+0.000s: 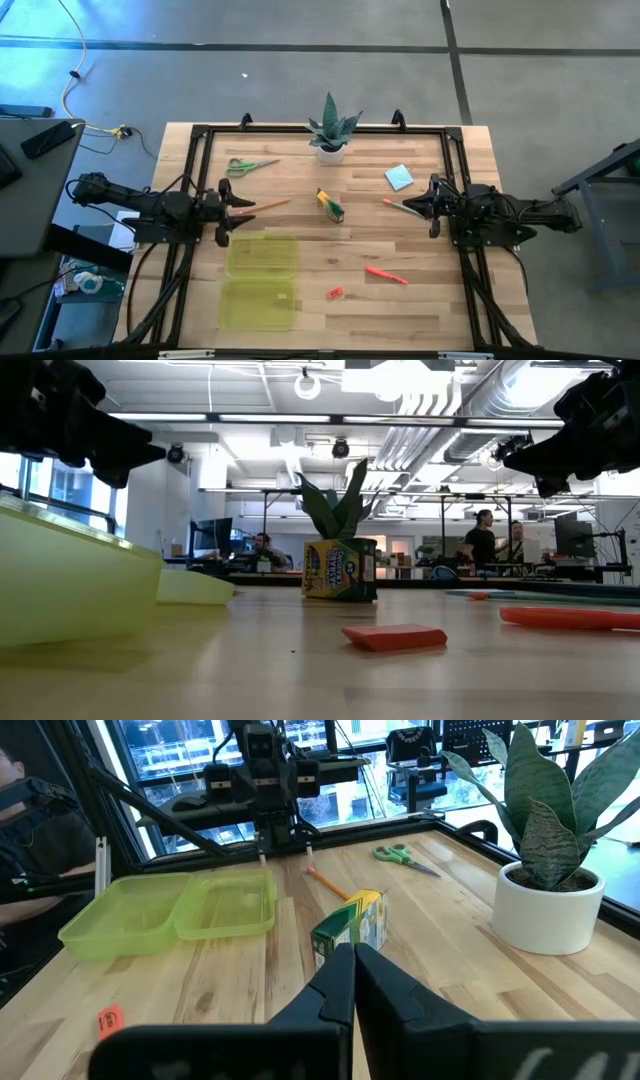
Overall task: Pack school essentials
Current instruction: Put the orange pencil into the yellow supply box
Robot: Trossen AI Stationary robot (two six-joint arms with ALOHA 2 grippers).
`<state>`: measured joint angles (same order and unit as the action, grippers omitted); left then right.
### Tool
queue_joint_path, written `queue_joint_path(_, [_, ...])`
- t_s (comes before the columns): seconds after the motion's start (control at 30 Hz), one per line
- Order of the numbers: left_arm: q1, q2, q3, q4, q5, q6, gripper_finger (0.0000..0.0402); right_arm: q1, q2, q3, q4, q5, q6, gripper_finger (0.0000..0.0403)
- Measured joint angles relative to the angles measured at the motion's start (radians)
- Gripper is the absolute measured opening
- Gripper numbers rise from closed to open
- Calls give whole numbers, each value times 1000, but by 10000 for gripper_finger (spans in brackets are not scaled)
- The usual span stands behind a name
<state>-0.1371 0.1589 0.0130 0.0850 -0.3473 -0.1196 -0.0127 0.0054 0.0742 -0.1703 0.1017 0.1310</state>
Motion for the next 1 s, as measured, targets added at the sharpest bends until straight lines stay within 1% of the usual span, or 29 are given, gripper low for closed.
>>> queue_joint_path(0.07, [0, 1, 13, -6, -20, 6, 174, 0, 0, 0, 0, 0, 0, 0])
queue_joint_path(0.17, [0, 0, 52, -10, -45, 61, 174, 0, 0, 0, 0, 0, 0, 0])
queue_joint_path(0.3, [0, 17, 135, -41, -98, 133, 174, 0, 0, 0, 0, 0, 0, 0])
queue_joint_path(0.43, [0, 82, 247, -206, -190, 135, 174, 0, 0, 0, 0, 0, 0, 0])
queue_joint_path(0.53, [0, 157, 337, -359, -246, 75, 174, 0, 0, 0, 0, 0, 0, 0])
queue_joint_path(0.67, [3, 260, 449, -576, -288, -23, 175, 0, 0, 0, 0, 0, 0, 0])
queue_joint_path(0.77, [30, 331, 519, -717, -292, -121, 175, 0, 0, 0, 0, 0, 0, 0])
queue_joint_path(0.83, [57, 376, 553, -760, -277, -178, 175, 0, 0, 0, 0, 0, 0, 0])
queue_joint_path(1.0, [146, 486, 617, -826, -150, -246, 175, 0, 0, 0, 0, 0, 0, 0])
